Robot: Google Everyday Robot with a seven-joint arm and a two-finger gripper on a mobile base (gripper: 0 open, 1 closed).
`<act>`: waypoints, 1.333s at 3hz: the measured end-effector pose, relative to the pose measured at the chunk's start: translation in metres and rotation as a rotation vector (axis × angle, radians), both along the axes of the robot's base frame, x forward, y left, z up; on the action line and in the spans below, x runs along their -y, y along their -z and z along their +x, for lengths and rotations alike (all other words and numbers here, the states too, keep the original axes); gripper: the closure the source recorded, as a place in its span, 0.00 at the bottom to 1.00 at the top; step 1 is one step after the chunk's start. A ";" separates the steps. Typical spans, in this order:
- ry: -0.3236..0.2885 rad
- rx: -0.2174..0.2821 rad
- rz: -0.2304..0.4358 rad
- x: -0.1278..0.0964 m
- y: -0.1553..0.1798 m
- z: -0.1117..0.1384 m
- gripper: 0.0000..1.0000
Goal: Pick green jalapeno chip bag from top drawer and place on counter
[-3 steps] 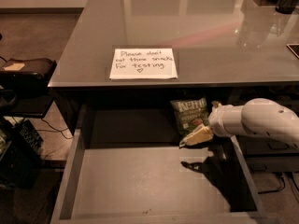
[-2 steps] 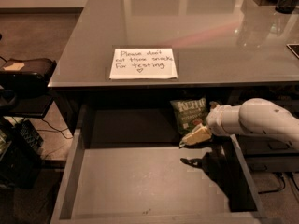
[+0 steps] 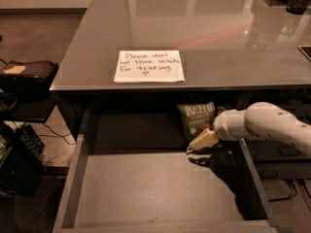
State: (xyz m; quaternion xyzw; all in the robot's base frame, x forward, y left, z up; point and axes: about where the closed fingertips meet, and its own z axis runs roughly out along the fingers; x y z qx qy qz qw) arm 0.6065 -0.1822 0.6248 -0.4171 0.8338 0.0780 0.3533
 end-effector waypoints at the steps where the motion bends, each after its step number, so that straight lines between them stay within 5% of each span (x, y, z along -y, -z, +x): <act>1: -0.008 0.003 0.005 -0.004 0.004 0.005 0.18; 4: -0.045 0.043 0.014 -0.024 -0.045 -0.014 0.89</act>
Offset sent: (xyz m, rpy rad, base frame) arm 0.0031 0.0157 0.0184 0.0098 -0.0256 0.0242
